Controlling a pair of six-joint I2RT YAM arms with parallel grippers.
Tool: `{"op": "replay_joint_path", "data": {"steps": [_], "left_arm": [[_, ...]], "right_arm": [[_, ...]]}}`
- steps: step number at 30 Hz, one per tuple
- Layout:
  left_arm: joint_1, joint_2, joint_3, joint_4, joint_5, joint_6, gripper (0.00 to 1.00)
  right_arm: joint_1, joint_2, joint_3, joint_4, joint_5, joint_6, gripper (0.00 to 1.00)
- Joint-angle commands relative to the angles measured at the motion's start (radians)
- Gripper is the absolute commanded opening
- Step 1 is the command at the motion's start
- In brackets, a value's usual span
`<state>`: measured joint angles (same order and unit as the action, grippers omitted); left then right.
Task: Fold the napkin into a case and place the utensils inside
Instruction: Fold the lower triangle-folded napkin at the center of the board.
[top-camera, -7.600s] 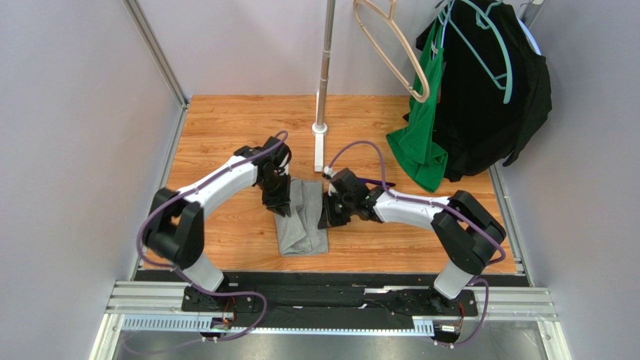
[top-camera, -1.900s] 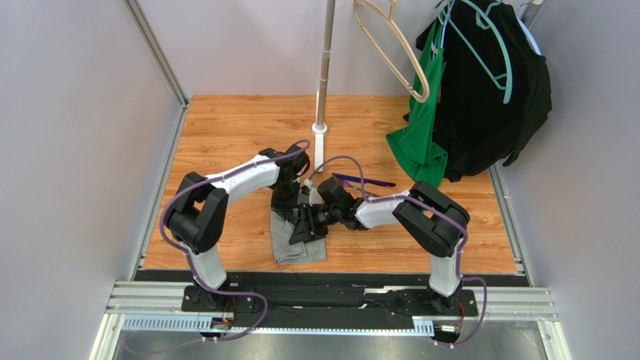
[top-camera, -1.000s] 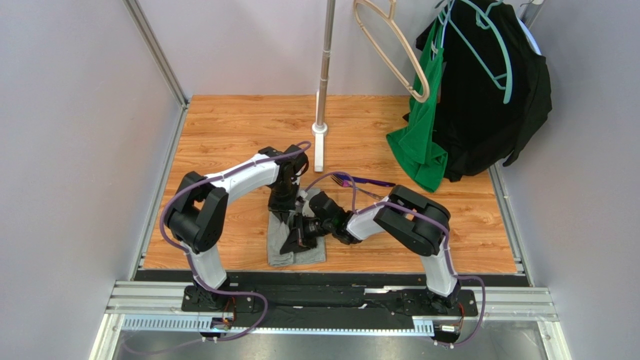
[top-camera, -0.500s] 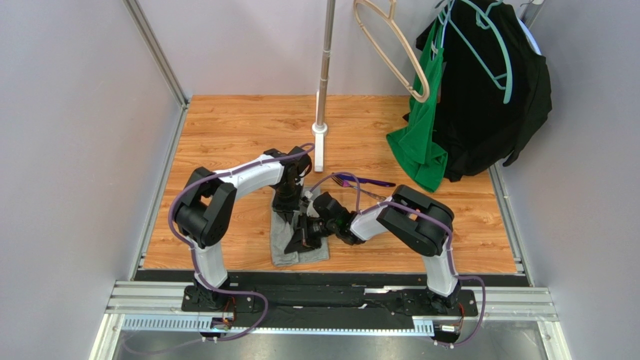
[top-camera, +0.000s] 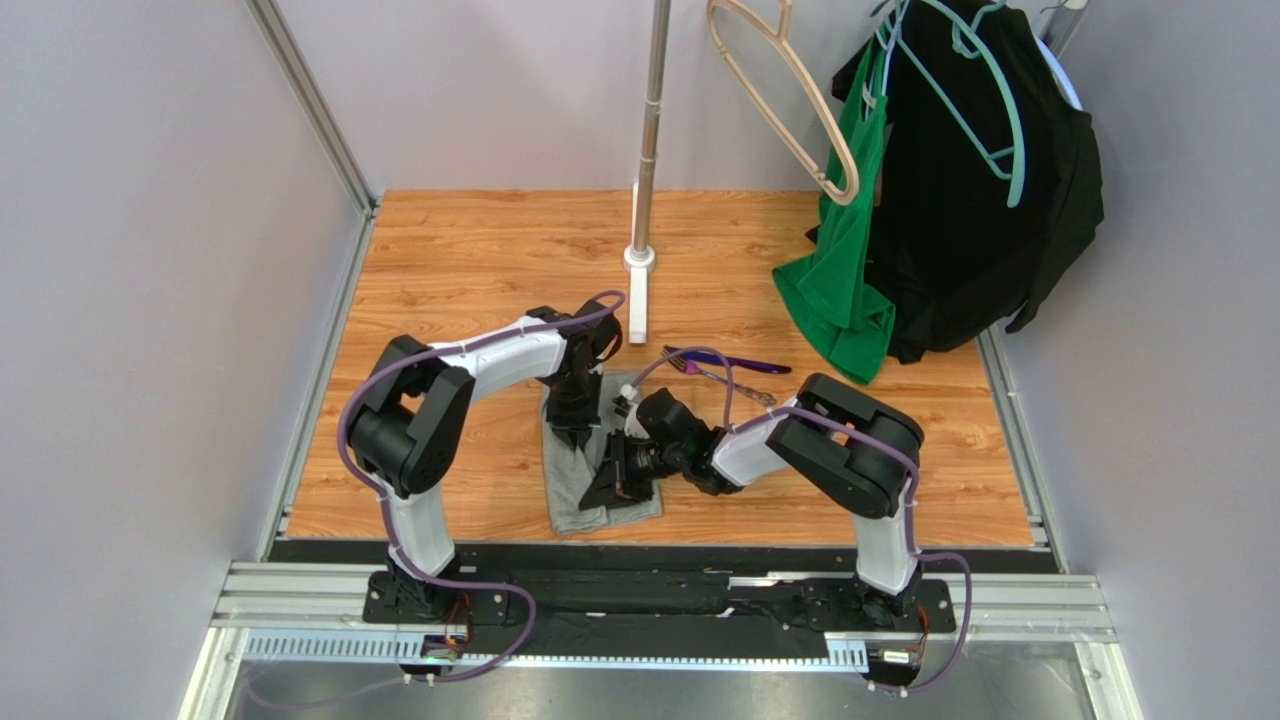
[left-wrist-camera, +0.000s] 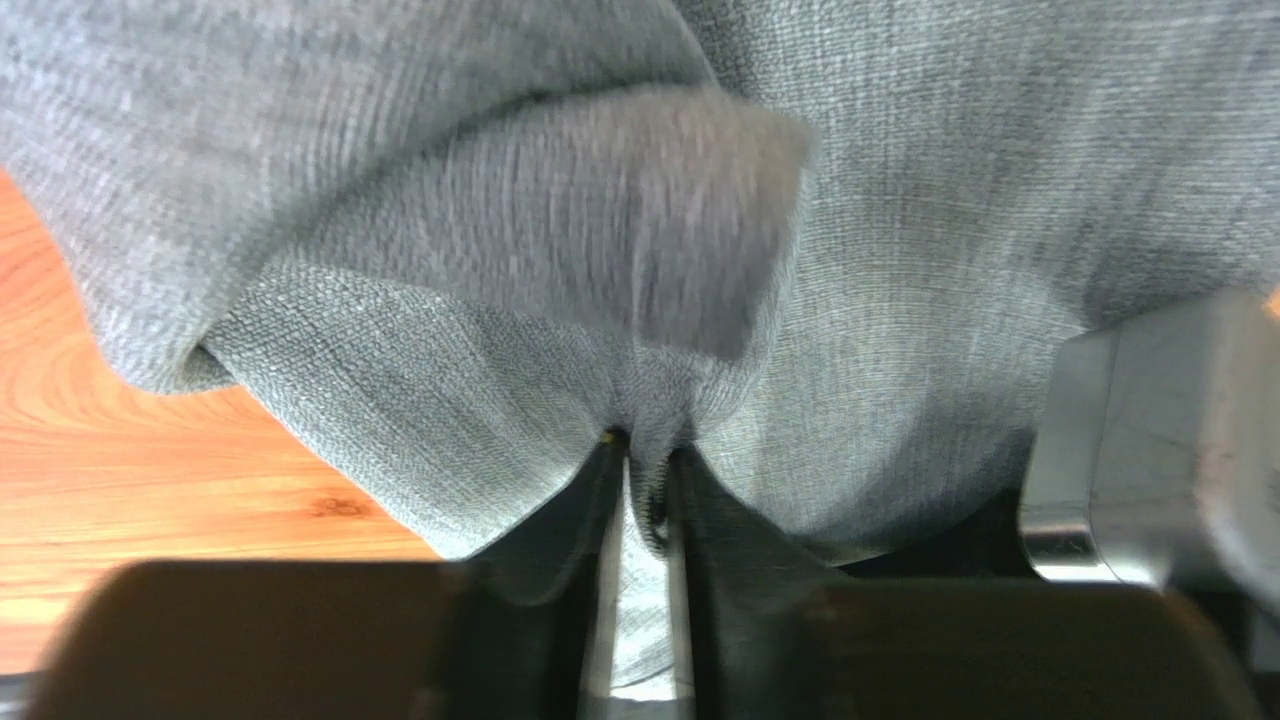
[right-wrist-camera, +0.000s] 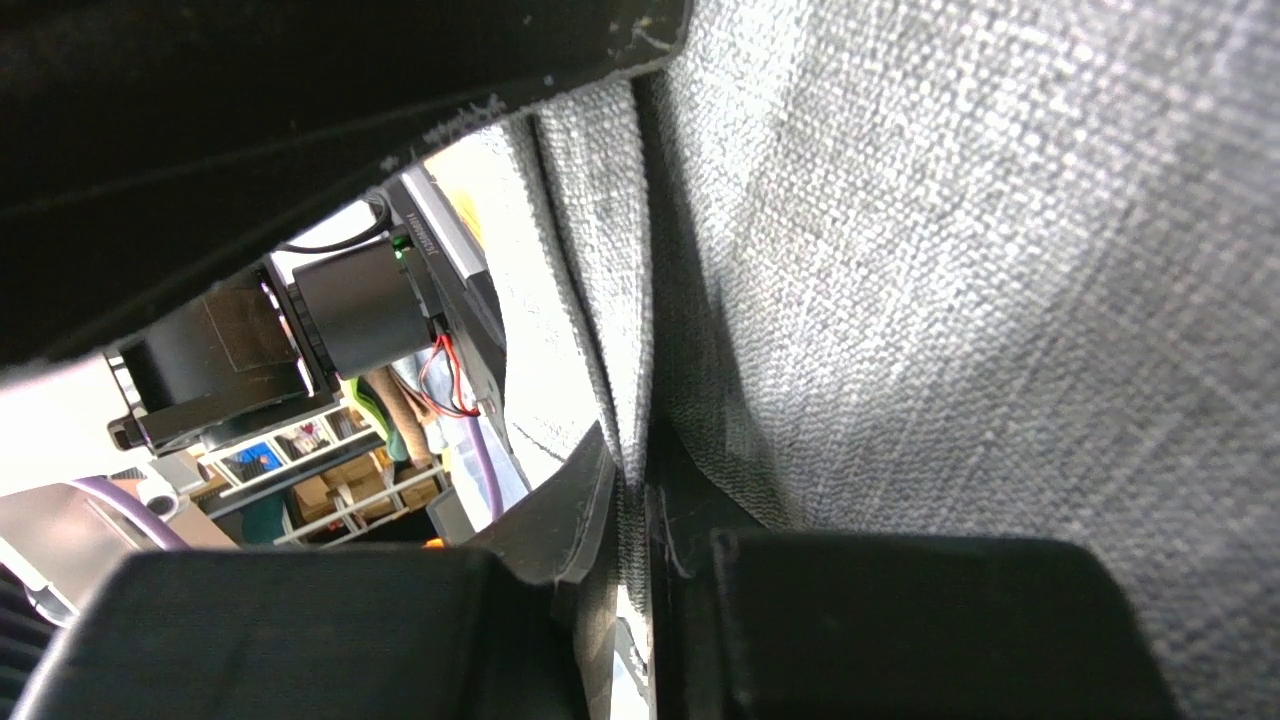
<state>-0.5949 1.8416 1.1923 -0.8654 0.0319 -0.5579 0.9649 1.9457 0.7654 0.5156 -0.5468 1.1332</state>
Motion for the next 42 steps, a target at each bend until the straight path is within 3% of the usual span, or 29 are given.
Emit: {"op": "replay_joint_path", "data": {"steps": [1,8,12,17,26,29,31,33,37,38,42], "left_arm": [[0.003,-0.077,-0.011,0.074,-0.04,-0.017,0.32],[0.053,-0.13,0.148,-0.03,-0.015,0.026,0.4],[0.113,-0.065,0.181,-0.03,0.013,0.055,0.37],[0.136,0.05,0.225,-0.015,0.034,0.081,0.32],[0.155,0.166,0.308,-0.001,0.03,0.067,0.18],[0.171,0.218,0.328,-0.008,0.025,0.064,0.15],[0.179,0.238,0.335,-0.004,0.039,0.061,0.13],[0.182,0.237,0.331,0.008,0.039,0.061,0.13],[0.184,0.205,0.337,0.0,0.052,0.064,0.13],[0.184,0.19,0.336,-0.001,0.057,0.064,0.13],[0.184,0.108,0.319,-0.009,0.077,0.059,0.22]], "right_arm": [[0.005,-0.01,-0.029,0.017,-0.015,0.002,0.1],[0.006,0.002,-0.044,0.047,-0.024,0.017,0.17],[0.006,-0.014,-0.051,0.043,-0.021,0.013,0.32],[0.008,-0.036,-0.046,0.005,-0.007,-0.015,0.33],[0.009,-0.007,-0.041,-0.012,-0.015,-0.006,0.27],[0.009,-0.011,-0.048,-0.043,-0.012,-0.012,0.2],[0.008,-0.014,-0.052,-0.051,-0.015,-0.018,0.09],[0.008,-0.022,-0.048,-0.075,-0.01,-0.036,0.07],[0.005,-0.051,-0.018,-0.166,0.011,-0.102,0.2],[0.005,-0.066,-0.015,-0.205,0.03,-0.122,0.3],[-0.005,-0.148,0.003,-0.359,0.082,-0.239,0.47]]}}
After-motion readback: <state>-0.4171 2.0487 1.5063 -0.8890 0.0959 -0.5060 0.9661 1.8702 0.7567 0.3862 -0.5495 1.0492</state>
